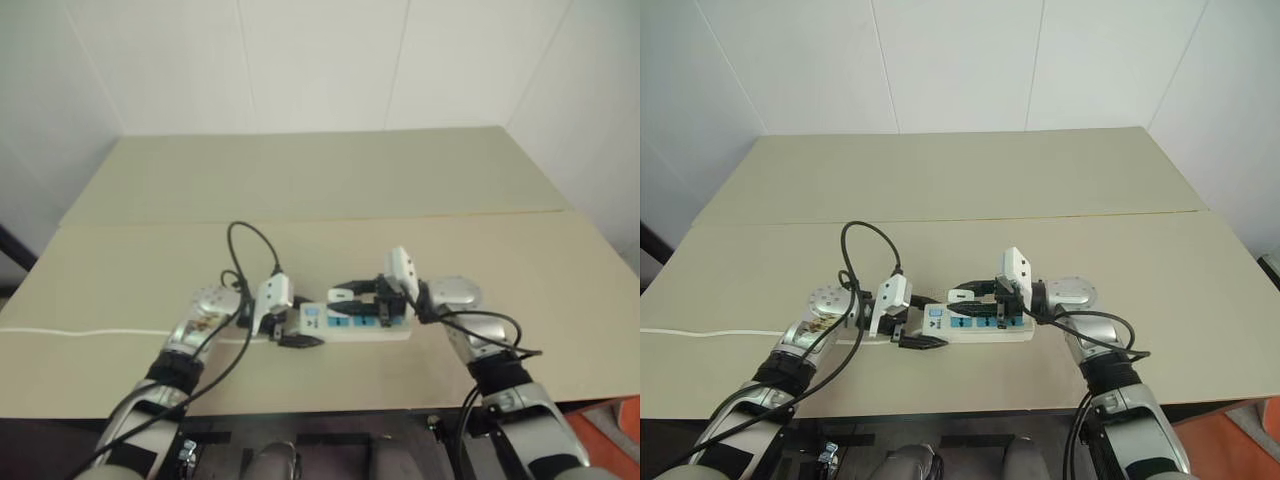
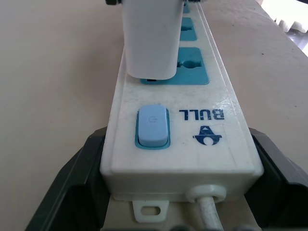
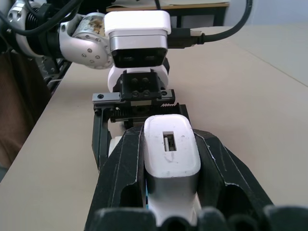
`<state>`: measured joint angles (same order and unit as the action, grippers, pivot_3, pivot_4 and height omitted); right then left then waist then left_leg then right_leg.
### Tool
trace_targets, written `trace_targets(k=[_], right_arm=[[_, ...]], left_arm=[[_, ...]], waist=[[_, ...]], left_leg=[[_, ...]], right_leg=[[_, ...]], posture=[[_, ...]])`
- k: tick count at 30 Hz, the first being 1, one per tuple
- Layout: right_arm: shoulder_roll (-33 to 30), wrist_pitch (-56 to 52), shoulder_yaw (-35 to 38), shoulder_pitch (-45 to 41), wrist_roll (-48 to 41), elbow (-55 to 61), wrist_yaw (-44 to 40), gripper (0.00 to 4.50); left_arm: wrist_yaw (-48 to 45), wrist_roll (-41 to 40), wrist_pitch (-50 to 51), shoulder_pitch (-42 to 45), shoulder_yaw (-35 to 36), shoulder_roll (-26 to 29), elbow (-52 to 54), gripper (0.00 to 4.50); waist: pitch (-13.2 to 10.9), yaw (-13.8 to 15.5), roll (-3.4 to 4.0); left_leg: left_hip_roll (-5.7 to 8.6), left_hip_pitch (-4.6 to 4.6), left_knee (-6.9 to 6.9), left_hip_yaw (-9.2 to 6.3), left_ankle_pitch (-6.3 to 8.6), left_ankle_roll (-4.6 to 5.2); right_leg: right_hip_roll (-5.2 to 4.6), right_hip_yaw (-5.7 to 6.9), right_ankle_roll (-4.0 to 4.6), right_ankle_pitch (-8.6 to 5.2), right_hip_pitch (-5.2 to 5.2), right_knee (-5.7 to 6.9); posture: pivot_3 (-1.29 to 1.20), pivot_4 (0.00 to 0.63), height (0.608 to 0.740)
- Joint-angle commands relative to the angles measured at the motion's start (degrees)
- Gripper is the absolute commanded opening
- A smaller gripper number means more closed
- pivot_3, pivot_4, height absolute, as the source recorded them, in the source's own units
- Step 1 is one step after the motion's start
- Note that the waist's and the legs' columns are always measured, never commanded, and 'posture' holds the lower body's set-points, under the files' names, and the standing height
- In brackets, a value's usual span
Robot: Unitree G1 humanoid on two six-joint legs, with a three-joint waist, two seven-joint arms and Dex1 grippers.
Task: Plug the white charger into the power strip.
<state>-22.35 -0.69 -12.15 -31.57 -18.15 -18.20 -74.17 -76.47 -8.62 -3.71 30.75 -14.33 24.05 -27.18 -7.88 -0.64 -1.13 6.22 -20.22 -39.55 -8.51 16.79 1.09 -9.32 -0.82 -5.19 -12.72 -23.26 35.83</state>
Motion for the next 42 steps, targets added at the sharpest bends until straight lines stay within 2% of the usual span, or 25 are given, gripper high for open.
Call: trace_targets(k=[1,8,20,32,42], right_arm=[[0.4,-1.6,-3.1,0.9,3.0,-2.5,-1.0,1.18],[2.3,-2.6,-3.3,0.5,5.8,-7.9,3.0,1.18],[-1.8,1.6,-2.6,4.6,6.6,-11.9,1.4,1.18],[-1.1,3.5,-3.4,2.4,7.0,-15.6,0.2,1.18],[-0.5,2.4,-3.7,1.7,6.5,-13.4,-1.8,4.44]], left_arm=[[0.8,0.7,0.5,0.3,0.3,0.6,-0.5,3.31],[1.2,0.5,1.0,-0.9,0.5,0.9,1.0,3.31],[2.2,0.2,1.6,-1.5,1.1,1.2,1.6,3.31],[2.4,0.2,1.8,-1.9,1.1,1.7,2.3,3.31],[3.2,0.2,2.2,-2.4,1.0,1.5,2.8,3.31]], waist=[[0.0,0.0,0.00],[0.0,-0.4,0.00],[0.0,0.0,-0.03],[0.0,0.1,-0.03],[0.1,0.0,-0.17]], left_leg=[[-0.01,0.00,0.00,0.00,0.00,0.00],[-0.07,0.08,0.03,0.02,-0.03,-0.06],[-0.19,0.65,0.54,0.02,-0.24,-0.40],[-0.20,0.90,0.63,0.01,-0.23,-0.40],[-0.34,0.90,0.69,0.01,-0.24,-0.41]], right_leg=[[0.00,0.00,0.00,0.00,0.00,0.00],[0.11,-0.01,0.14,0.10,0.03,0.03],[0.33,-0.03,0.05,0.05,0.18,-0.04],[0.33,-0.03,-0.10,-0.04,0.34,-0.13],[0.47,-0.03,-0.08,-0.03,0.31,-0.15]], posture=[[0.00,0.150,0.740],[0.00,0.150,0.740],[0.00,0.150,0.740],[0.00,0.150,0.740],[0.00,0.150,0.740]])
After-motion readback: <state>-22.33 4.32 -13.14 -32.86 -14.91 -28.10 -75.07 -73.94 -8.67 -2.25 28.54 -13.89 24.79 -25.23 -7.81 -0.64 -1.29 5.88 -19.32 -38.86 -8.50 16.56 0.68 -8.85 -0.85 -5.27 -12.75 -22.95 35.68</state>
